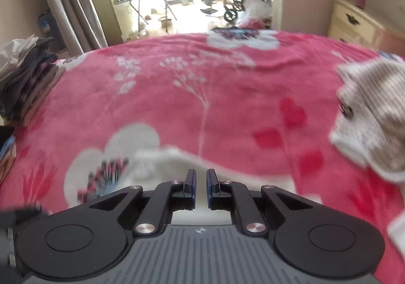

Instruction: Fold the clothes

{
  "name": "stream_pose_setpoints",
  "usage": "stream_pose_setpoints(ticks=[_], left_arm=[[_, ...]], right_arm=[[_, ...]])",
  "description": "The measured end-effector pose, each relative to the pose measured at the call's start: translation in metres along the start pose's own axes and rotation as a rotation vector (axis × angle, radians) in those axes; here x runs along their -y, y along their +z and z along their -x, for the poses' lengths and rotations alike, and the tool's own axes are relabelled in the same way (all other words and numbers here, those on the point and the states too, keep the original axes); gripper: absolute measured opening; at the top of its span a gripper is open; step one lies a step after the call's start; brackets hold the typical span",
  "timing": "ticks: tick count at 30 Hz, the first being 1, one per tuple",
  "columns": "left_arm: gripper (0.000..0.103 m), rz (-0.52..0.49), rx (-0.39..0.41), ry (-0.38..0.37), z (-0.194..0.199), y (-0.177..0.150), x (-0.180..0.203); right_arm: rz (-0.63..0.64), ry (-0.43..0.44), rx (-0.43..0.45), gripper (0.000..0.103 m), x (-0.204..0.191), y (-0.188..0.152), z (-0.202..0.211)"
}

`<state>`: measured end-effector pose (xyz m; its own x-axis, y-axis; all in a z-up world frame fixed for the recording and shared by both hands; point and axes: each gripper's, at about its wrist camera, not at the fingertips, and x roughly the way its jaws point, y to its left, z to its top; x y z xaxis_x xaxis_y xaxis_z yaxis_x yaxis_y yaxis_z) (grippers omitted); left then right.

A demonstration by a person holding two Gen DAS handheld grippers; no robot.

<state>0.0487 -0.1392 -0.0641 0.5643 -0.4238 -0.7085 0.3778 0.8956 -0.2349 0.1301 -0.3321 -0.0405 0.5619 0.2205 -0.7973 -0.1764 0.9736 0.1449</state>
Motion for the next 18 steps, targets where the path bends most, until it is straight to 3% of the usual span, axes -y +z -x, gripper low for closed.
stream_pose_setpoints(ticks=[3, 5, 6, 11, 13, 18], left_arm=[[0.069, -0.041, -0.028, 0.012, -0.001, -0.002, 0.010], [0.068, -0.076, -0.065, 0.029, -0.007, -0.007, 0.018], [0.068, -0.094, -0.082, 0.046, -0.010, -0.011, 0.022], [0.070, -0.143, -0.100, 0.112, -0.017, -0.019, 0.035], [0.071, -0.130, -0.111, 0.113, -0.017, -0.017, 0.034], [0.072, -0.120, -0.121, 0.120, -0.017, -0.017, 0.034]], right_arm=[[-0.056, -0.055, -0.028, 0.010, 0.007, -0.033, 0.002], [-0.084, -0.121, -0.030, 0.010, 0.008, -0.043, -0.001], [-0.097, -0.154, -0.030, 0.003, 0.008, -0.048, -0.002], [-0.154, -0.307, -0.029, 0.005, 0.009, -0.068, -0.003], [-0.155, -0.325, -0.018, 0.008, 0.007, -0.071, 0.011], [-0.200, -0.249, 0.019, 0.008, -0.001, -0.093, 0.052]])
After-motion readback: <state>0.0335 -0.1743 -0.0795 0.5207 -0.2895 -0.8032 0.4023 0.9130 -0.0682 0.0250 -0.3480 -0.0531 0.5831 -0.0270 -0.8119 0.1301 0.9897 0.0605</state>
